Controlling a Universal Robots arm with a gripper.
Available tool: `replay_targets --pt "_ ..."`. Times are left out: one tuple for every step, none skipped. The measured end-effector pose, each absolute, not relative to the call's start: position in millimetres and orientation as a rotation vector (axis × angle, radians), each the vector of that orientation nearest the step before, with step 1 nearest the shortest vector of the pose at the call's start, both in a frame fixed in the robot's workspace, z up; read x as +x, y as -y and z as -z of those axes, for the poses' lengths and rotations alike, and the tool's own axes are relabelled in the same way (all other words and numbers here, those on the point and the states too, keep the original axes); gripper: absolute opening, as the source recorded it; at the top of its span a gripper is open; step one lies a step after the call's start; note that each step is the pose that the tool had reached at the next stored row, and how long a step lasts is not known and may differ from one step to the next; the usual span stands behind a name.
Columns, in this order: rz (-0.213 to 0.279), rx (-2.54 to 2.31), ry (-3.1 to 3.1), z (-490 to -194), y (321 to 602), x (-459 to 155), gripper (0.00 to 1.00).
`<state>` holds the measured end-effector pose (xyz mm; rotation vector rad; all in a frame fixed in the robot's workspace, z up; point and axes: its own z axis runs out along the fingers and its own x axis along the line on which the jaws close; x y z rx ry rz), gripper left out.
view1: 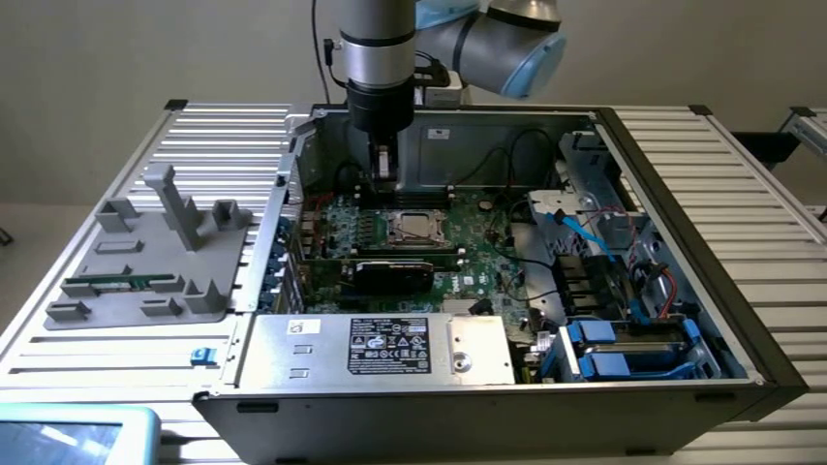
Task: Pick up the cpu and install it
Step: 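Install the first cpu locking lever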
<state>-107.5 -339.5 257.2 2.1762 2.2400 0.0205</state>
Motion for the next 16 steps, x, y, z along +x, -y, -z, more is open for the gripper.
replay_targets --pt "-0.021 2.169 -2.247 -257.1 339.5 -107.5 0.09" --pt "-0.021 2.16 -2.256 -257.1 339.5 -107.5 0.09" --pt "-0.021 2.149 -2.267 -257.1 339.5 -107.5 0.09" --pt "-0.021 2.131 -2.283 -257.1 339.5 -107.5 0.09" --pt "-0.021 2.111 -2.303 -257.2 339.5 -107.5 0.09" --pt "-0.021 2.091 -2.32 -257.1 339.5 -107.5 0.09" --pt "-0.022 2.069 -2.341 -257.1 339.5 -107.5 0.09" --pt "-0.022 2.047 -2.36 -257.2 339.5 -107.5 0.09" --pt "-0.022 2.026 -2.378 -257.2 339.5 -107.6 0.09" --pt "-0.022 2.005 -2.396 -257.1 339.5 -107.5 0.09" --pt "-0.023 1.982 -2.415 -256.8 339.6 -107.6 0.09" --pt "-0.023 1.961 -2.433 -256.5 339.5 -107.6 0.09" --pt "-0.023 1.939 -2.45 -256.1 339.5 -107.6 0.09" --pt "-0.023 1.916 -2.469 -255.6 339.5 -107.5 0.09" --pt "-0.023 1.893 -2.487 -255.1 339.5 -107.6 0.09" --pt "-0.024 1.871 -2.504 -254.6 339.5 -107.5 0.09"
